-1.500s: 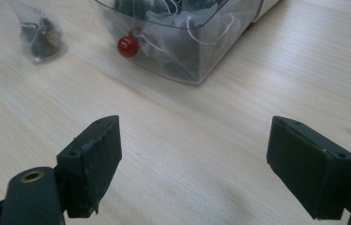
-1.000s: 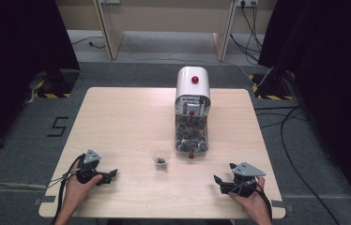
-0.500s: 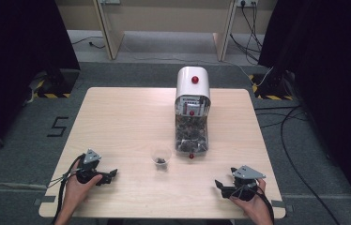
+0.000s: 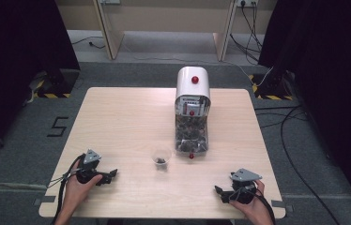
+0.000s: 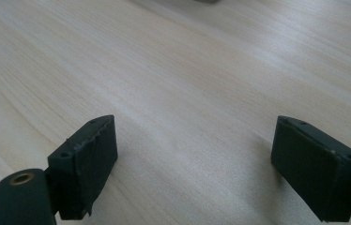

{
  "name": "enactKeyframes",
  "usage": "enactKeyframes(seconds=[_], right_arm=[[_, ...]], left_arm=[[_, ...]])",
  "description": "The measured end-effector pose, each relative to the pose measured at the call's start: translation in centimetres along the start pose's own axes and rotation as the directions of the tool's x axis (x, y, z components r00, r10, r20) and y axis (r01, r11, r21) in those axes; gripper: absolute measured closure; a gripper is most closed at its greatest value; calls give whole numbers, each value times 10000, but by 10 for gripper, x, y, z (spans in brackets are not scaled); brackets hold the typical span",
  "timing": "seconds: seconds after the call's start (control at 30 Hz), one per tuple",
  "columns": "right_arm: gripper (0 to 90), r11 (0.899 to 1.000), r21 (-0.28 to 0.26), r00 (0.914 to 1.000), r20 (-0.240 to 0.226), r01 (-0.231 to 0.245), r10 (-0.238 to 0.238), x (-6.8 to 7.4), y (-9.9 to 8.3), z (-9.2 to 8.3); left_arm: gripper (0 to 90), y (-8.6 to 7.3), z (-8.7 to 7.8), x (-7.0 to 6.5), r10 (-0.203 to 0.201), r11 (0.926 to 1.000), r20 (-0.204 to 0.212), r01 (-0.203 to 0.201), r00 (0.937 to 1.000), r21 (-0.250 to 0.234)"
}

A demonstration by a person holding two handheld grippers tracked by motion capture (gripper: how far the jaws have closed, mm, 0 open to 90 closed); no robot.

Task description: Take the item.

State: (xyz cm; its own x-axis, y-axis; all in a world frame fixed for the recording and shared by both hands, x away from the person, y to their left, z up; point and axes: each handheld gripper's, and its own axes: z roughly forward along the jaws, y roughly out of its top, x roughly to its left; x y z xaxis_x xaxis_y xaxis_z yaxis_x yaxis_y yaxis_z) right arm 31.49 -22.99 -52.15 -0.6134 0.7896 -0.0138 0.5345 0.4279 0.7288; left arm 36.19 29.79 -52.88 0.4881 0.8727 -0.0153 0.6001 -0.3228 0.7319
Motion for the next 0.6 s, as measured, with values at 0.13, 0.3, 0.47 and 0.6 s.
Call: enactKeyframes(seconds=[0.13, 0.3, 0.47, 0.6], right_arm=[[152, 10000, 9, 10000, -25, 13, -13, 0, 0, 0], [151, 10000, -11, 10000, -24, 15, -15, 0, 0, 0], [151, 10000, -11, 10000, -22, 17, -17, 0, 0, 0], [151, 10000, -10, 10000, -23, 15, -15, 0, 0, 0]], left_arm=[[0, 0, 0, 0, 1, 10000, -1, -1, 10000, -1], [0, 0, 0, 0, 0, 10000, -1, 0, 10000, -1], [0, 0, 0, 0, 3, 10000, 2, -3, 10000, -2], [0, 0, 0, 0, 1, 10000, 0, -1, 10000, -1]])
